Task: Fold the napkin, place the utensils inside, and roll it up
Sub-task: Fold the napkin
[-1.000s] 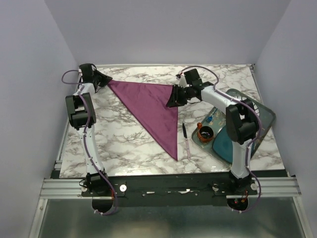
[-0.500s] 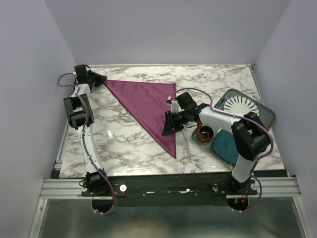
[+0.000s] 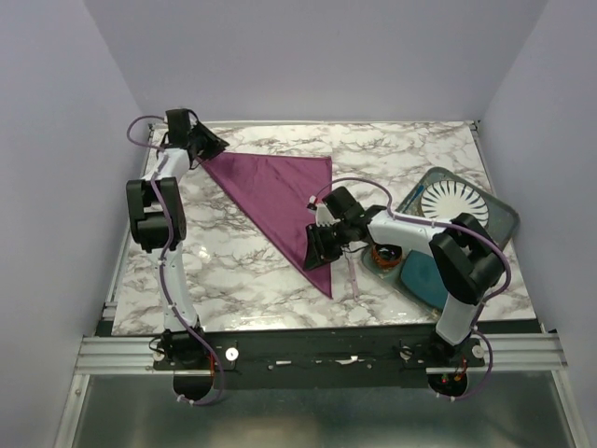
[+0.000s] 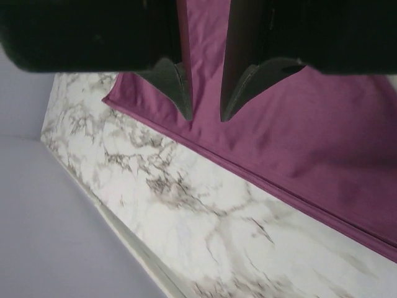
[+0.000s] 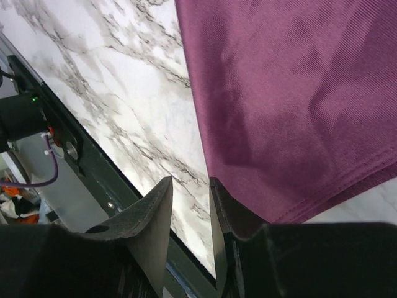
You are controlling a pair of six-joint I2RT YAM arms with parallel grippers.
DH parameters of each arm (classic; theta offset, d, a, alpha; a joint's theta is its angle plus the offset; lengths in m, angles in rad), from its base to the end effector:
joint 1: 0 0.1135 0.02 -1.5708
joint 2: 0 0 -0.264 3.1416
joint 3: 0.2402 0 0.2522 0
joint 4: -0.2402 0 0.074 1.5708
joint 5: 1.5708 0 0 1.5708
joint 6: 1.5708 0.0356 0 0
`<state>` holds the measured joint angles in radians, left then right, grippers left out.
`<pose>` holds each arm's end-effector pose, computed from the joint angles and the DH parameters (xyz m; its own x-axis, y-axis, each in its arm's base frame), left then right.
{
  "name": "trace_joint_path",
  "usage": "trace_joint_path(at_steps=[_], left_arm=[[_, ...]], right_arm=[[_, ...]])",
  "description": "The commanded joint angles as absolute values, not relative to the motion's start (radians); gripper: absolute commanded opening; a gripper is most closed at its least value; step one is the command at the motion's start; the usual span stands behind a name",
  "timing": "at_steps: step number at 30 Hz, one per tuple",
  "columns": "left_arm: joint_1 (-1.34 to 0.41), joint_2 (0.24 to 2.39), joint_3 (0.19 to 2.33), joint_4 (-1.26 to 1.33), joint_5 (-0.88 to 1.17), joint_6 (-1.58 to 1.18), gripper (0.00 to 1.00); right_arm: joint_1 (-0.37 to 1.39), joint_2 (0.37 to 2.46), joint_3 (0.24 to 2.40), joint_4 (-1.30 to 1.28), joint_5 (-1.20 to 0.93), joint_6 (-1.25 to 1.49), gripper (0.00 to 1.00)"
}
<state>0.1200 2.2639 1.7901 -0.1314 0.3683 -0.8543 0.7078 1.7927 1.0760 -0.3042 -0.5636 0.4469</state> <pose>0.5200 0.0498 0.1972 -0.5084 -0.7699 -0.3856 -0.3062 0.5802 -0.7547 0.2586 0.2463 0.1666 -0.9134 -0.3007 -0.2744 -0.4070 0.6551 0.6366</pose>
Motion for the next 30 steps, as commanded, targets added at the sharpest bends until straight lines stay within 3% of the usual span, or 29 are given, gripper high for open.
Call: trace_joint_path(at_steps=[1, 9, 17, 30], left_arm=[[0.051, 2.206, 1.689, -0.172, 0.334, -0.790, 0.32], [0.032, 2.177, 1.608, -0.196, 0.328, -0.741, 0.35], [0.060, 2.272, 1.717, -0.374, 0.285, -0.641, 0.24], [0.087, 2.051, 1.382, -0.325, 0.238, -0.627, 0.24]], right_arm=[[0.712, 1.795, 1.019, -0.287, -0.514, 0.440, 0.38], [0.712, 1.792, 0.911, -0.258, -0.437, 0.423, 0.38], [0.701, 1.769, 0.876, -0.259, -0.387, 0.433, 0.38], [0.621, 1.615, 0.940, -0.420, -0.314, 0.319, 0.43]])
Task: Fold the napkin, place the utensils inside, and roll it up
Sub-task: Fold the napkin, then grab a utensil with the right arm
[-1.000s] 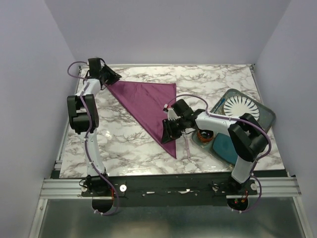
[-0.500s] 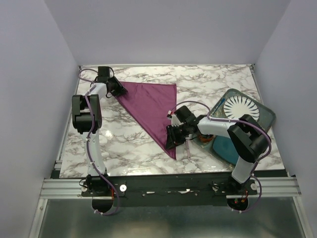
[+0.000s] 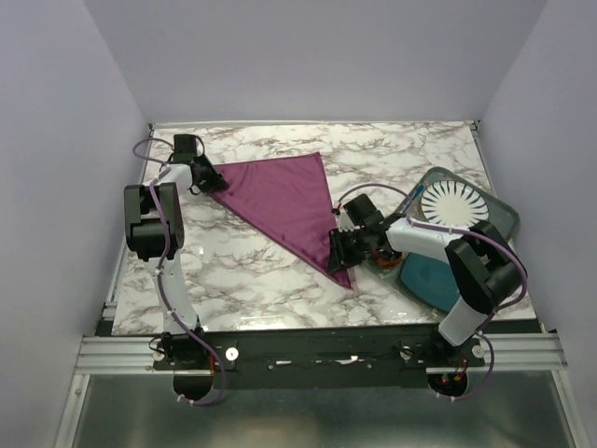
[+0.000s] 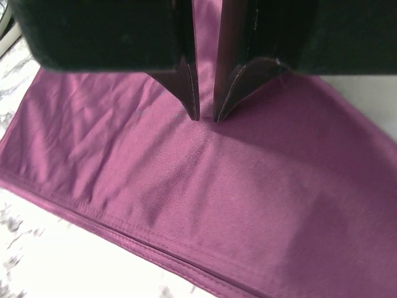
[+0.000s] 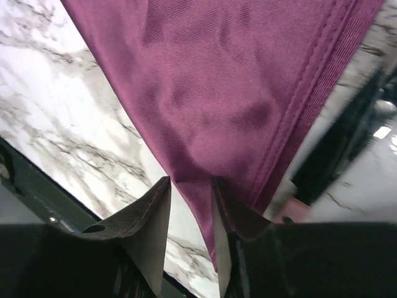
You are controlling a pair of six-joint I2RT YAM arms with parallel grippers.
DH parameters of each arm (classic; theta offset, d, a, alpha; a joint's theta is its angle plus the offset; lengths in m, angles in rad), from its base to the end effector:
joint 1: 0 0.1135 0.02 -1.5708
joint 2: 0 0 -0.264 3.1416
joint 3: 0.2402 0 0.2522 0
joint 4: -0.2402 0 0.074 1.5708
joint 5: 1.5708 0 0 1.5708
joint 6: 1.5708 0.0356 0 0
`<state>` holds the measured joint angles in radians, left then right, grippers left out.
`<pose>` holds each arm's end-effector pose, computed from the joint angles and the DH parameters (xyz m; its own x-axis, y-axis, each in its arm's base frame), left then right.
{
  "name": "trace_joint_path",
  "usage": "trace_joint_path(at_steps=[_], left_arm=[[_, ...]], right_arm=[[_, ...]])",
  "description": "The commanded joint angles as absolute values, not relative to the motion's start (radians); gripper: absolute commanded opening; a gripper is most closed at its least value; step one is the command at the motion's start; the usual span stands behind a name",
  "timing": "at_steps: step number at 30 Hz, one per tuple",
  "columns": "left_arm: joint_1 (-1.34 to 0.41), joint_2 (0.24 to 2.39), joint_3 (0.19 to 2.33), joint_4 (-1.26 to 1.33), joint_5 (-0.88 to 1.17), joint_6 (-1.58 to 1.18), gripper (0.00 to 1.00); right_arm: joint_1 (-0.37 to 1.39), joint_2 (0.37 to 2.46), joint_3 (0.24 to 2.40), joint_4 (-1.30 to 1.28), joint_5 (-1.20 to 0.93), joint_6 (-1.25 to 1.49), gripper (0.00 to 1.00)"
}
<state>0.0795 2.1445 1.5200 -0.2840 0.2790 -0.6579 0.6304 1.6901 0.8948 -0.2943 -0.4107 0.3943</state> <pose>0.4630 0.0270 0.1553 -0.6786 -0.6437 -0.3538 -0.4075 0.7306 -0.5479 0.2462 0.1972 0.1482 -0.9261 -0.2397 -0.2914 -0.3617 0.7840 0.5046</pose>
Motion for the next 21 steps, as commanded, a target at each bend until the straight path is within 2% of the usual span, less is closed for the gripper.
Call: trace_joint_path(at_steps=[1, 5, 9, 12, 16, 19, 21], left_arm=[[0.089, 2.033, 1.361, -0.325, 0.238, -0.626, 0.25], [0.084, 1.954, 1.396, -0.348, 0.235, -0.609, 0.35], [0.049, 1.919, 1.442, -0.364, 0.251, -0.609, 0.44], [0.003, 1.922, 1.456, -0.336, 0.303, -0.626, 0.46], [-0.087, 1.933, 1.424, -0.278, 0.357, -0.687, 0.42], [-0.133, 1.901, 1.388, -0.241, 0.348, -0.699, 0.42], [-0.152, 1.876, 1.373, -0.226, 0.351, -0.701, 0.42]], right_arm=[[0.623, 1.599, 0.956, -0.435, -0.310, 0.319, 0.45], [0.604, 1.549, 1.038, -0.562, -0.165, 0.319, 0.66], [0.597, 1.551, 1.089, -0.676, -0.014, 0.324, 0.71], [0.597, 1.514, 1.062, -0.696, 0.021, 0.353, 0.75], [0.595, 1.459, 1.019, -0.715, -0.026, 0.390, 0.76], [0.597, 1.388, 0.899, -0.698, -0.066, 0.420, 0.71], [0.598, 1.324, 0.849, -0.660, -0.109, 0.422, 0.63]])
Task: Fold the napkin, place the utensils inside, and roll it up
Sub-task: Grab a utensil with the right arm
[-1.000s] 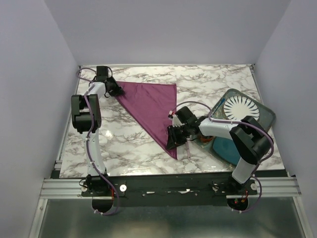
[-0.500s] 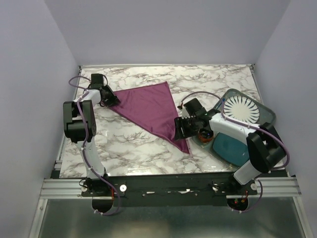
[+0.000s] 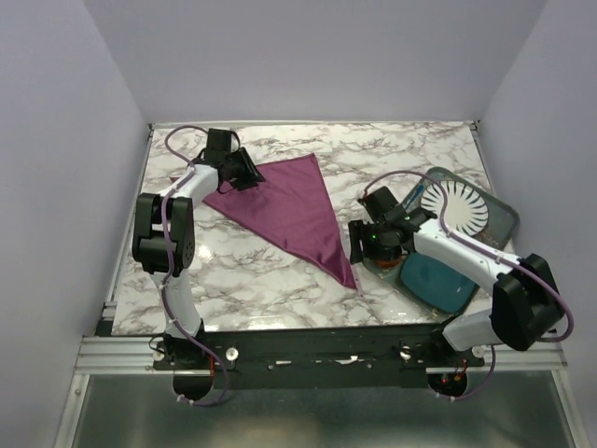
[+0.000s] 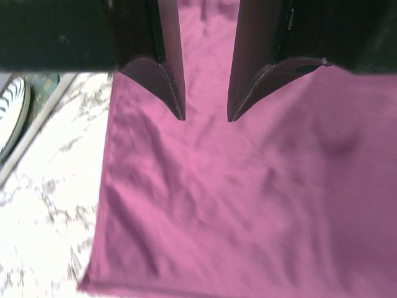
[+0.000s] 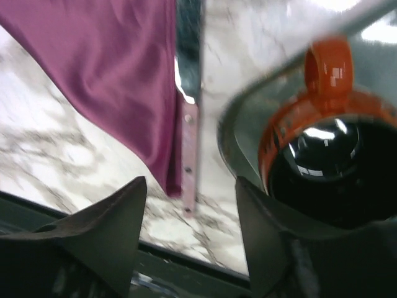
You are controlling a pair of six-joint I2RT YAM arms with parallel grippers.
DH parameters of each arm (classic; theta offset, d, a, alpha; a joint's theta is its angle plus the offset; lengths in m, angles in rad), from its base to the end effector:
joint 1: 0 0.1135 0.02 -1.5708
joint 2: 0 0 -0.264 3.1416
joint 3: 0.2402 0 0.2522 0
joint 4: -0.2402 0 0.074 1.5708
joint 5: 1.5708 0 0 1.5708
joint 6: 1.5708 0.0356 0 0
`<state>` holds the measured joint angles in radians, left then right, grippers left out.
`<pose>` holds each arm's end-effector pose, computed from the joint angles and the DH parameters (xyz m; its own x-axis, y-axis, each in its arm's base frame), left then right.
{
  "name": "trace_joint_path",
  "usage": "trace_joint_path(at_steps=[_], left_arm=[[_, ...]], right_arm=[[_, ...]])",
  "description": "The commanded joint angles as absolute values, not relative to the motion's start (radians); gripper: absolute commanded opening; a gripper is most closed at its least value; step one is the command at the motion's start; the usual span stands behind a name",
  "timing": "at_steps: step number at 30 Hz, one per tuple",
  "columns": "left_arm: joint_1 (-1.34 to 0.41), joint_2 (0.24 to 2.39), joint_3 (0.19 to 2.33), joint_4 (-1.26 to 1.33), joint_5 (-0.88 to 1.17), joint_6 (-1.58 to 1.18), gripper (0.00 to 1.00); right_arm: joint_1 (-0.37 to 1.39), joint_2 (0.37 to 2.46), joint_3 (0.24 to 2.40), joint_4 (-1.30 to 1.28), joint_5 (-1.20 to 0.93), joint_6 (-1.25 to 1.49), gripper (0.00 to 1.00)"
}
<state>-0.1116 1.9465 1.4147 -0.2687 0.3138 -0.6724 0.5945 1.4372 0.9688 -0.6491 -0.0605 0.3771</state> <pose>0.4296 -0.0592 0.2092 -0.7570 -0.5113 -0.4068 -0.1943 0.7706 -0.6071 0.2295 0.1577 0.2196 -0.9064 -0.1691 -0.3871 -0.2659 0.9404 0.2118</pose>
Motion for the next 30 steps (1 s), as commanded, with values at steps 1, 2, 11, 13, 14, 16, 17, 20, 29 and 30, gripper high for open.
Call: trace_joint_path(at_steps=[1, 2, 11, 13, 14, 16, 17, 20, 29, 30], left_arm=[[-0.169, 1.868, 1.358, -0.225, 0.353, -0.700, 0.41], [-0.176, 1.855, 1.350, -0.221, 0.354, -0.698, 0.41], [-0.222, 1.792, 1.192, -0.150, 0.365, -0.718, 0.41], [-0.222, 1.783, 1.157, -0.140, 0.371, -0.727, 0.41], [-0.222, 1.770, 1.146, -0.124, 0.374, -0.730, 0.41], [-0.222, 1.761, 1.135, -0.120, 0.380, -0.735, 0.41], [-0.222, 1.752, 1.134, -0.120, 0.382, -0.735, 0.41], [-0.222, 1.738, 1.135, -0.135, 0.382, -0.726, 0.41], [-0.222, 1.704, 1.132, -0.140, 0.380, -0.724, 0.41], [-0.222, 1.698, 1.128, -0.138, 0.379, -0.727, 0.42]], right_arm=[[0.604, 1.310, 0.818, -0.655, -0.115, 0.423, 0.60], [0.609, 1.298, 0.812, -0.649, -0.120, 0.420, 0.56], [0.644, 1.361, 0.841, -0.641, -0.087, 0.383, 0.37], [0.647, 1.394, 0.835, -0.623, -0.089, 0.383, 0.35], [0.649, 1.408, 0.834, -0.608, -0.084, 0.383, 0.35], [0.652, 1.445, 0.851, -0.601, -0.077, 0.380, 0.35], [0.653, 1.453, 0.857, -0.594, -0.072, 0.380, 0.35], [0.653, 1.486, 0.868, -0.580, -0.060, 0.376, 0.38], [0.669, 1.542, 0.877, -0.542, -0.057, 0.371, 0.41], [0.670, 1.552, 0.876, -0.540, -0.040, 0.376, 0.41]])
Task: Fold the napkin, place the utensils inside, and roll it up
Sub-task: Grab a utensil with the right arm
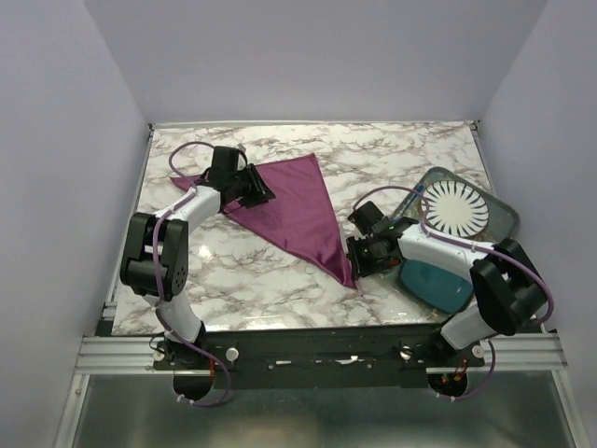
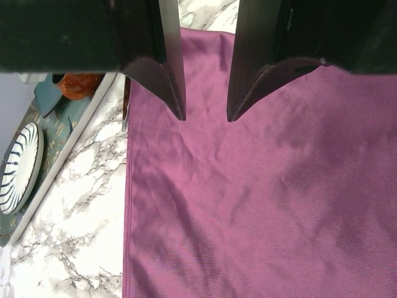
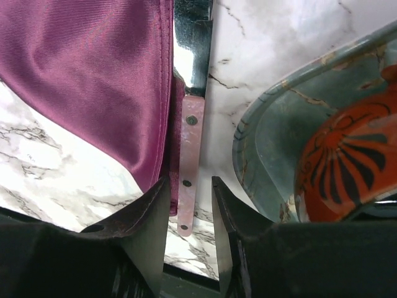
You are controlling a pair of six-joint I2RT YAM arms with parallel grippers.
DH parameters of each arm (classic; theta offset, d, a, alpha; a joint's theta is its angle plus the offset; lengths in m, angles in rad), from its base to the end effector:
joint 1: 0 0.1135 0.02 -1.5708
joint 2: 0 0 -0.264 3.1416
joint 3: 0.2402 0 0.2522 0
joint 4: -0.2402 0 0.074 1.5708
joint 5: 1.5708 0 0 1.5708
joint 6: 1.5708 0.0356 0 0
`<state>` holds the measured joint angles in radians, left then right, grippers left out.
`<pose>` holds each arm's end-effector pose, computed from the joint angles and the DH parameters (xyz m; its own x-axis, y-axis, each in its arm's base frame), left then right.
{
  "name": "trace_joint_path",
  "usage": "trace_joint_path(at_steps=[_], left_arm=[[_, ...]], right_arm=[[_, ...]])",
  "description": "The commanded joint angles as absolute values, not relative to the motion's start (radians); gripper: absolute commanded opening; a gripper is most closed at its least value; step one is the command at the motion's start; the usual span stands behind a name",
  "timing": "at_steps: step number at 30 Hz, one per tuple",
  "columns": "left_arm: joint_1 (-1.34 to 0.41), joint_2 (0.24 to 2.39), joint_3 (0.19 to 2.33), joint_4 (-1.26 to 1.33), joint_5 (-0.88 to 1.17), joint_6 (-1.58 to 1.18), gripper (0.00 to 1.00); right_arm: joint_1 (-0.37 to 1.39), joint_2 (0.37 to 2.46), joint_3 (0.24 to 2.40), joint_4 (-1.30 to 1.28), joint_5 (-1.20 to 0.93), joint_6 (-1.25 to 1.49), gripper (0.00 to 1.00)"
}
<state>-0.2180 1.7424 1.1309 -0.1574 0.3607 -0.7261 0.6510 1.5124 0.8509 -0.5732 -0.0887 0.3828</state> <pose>0.3656 -0.0939 0.2075 -0.8064 -0.4576 -0.3745 -0.1142 0.7419 -0.6607 0.2135 0.1666 0.1706 -0.9308 -0.2413 -0.2747 -0.3010 0.9323 0.2008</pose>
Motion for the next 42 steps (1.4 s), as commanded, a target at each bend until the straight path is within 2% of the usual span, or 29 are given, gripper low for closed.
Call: trace_joint_path(at_steps=[1, 9, 10, 11, 17, 20, 30, 35, 37, 42], left_arm=[[-0.222, 1.694, 1.124, -0.138, 0.380, -0.727, 0.42], [-0.219, 1.640, 1.124, -0.153, 0.362, -0.719, 0.43], [-0.216, 1.637, 1.126, -0.158, 0.361, -0.716, 0.43], [-0.213, 1.631, 1.126, -0.163, 0.360, -0.715, 0.43], [-0.201, 1.615, 1.121, -0.163, 0.360, -0.712, 0.44], [-0.199, 1.611, 1.118, -0.161, 0.365, -0.712, 0.44], [-0.184, 1.603, 1.100, -0.153, 0.370, -0.716, 0.44], [-0.166, 1.576, 1.091, -0.167, 0.342, -0.716, 0.44], [-0.150, 1.551, 1.080, -0.175, 0.316, -0.719, 0.45], [-0.037, 1.424, 1.011, -0.189, 0.236, -0.750, 0.50]], right_arm=[[0.675, 1.557, 0.876, -0.538, -0.032, 0.374, 0.41], [0.733, 1.603, 0.850, -0.548, 0.130, 0.420, 0.36], [0.735, 1.600, 0.845, -0.548, 0.135, 0.420, 0.35], [0.735, 1.580, 0.841, -0.543, 0.135, 0.420, 0.28], [0.735, 1.511, 0.877, -0.540, 0.094, 0.359, 0.13], [0.736, 1.520, 0.914, -0.566, 0.089, 0.345, 0.10], [0.735, 1.471, 0.994, -0.664, 0.127, 0.356, 0.11], [0.735, 1.503, 1.121, -0.732, 0.176, 0.273, 0.10], [0.735, 1.554, 1.172, -0.715, 0.090, 0.168, 0.09], [0.736, 1.767, 1.467, -0.678, -0.113, -0.020, 0.05]])
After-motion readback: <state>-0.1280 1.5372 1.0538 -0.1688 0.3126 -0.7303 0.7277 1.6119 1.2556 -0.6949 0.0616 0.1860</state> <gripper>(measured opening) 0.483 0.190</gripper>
